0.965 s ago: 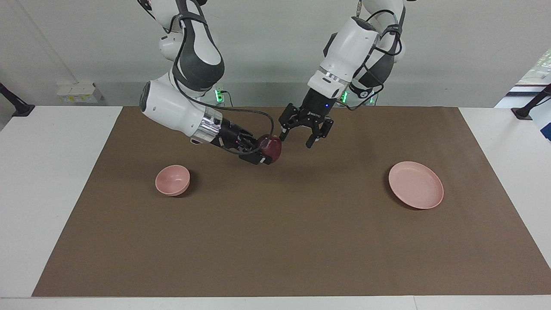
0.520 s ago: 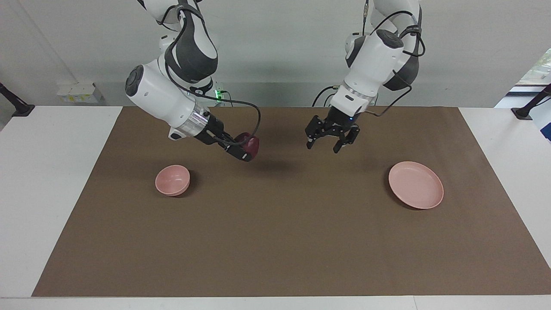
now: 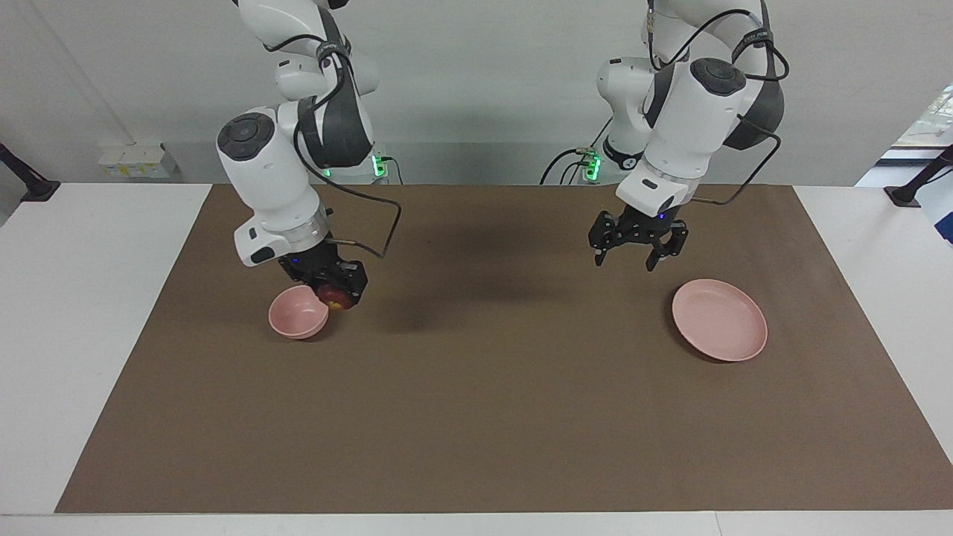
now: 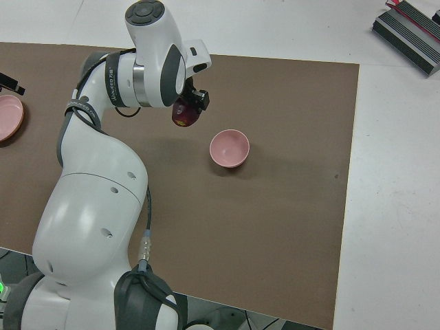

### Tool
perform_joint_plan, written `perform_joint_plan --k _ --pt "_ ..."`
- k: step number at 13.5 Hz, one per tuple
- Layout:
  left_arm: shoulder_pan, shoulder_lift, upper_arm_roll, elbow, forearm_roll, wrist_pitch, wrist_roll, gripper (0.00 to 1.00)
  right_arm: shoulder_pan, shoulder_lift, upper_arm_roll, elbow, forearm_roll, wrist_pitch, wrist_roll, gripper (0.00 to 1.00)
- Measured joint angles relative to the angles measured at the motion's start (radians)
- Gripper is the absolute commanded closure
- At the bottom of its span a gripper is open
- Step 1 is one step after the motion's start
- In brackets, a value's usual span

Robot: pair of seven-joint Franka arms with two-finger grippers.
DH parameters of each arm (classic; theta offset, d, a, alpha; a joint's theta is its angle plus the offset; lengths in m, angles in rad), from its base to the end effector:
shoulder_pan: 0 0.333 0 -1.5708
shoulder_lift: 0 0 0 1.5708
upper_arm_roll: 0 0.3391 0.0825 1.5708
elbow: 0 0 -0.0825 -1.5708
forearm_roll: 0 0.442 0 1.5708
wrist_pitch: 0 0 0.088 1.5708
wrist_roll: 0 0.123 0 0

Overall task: Move apple from plate to bowl
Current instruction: 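Open the left gripper while the right gripper carries the apple away, then lower the apple into the pink cup and open the right gripper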

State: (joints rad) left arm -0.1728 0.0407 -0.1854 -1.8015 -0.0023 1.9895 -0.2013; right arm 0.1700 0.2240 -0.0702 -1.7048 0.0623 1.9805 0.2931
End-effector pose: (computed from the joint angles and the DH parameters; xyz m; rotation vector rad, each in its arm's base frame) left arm 0.6084 -0.2263 0.5211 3.0747 -0.2394 0.2156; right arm 0.6886 0.0769 0.4498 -3.0715 0.3306 -0.0666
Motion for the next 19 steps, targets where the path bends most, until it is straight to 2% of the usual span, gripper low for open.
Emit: perform_joint_plan --k 5,8,15,19 --pt "0.006 -0.001 0.000 0.084 0.054 -0.171 0.069 0.00 -0.057 0.052 -0.002 -0.097 -0.012 0.096 -0.092 1.00" --pt "0.034 -0.001 0.001 0.084 0.052 -0.192 0.073 0.00 -0.074 0.055 -0.003 -0.164 -0.015 0.157 -0.147 1.00" --pt "0.049 -0.001 -0.012 0.094 0.016 -0.229 0.081 0.00 -0.098 0.046 -0.003 -0.192 -0.015 0.152 -0.191 1.00" --pt "0.061 -0.003 -0.002 0.157 0.016 -0.305 0.081 0.00 -0.104 0.045 -0.003 -0.216 -0.015 0.155 -0.205 0.97"
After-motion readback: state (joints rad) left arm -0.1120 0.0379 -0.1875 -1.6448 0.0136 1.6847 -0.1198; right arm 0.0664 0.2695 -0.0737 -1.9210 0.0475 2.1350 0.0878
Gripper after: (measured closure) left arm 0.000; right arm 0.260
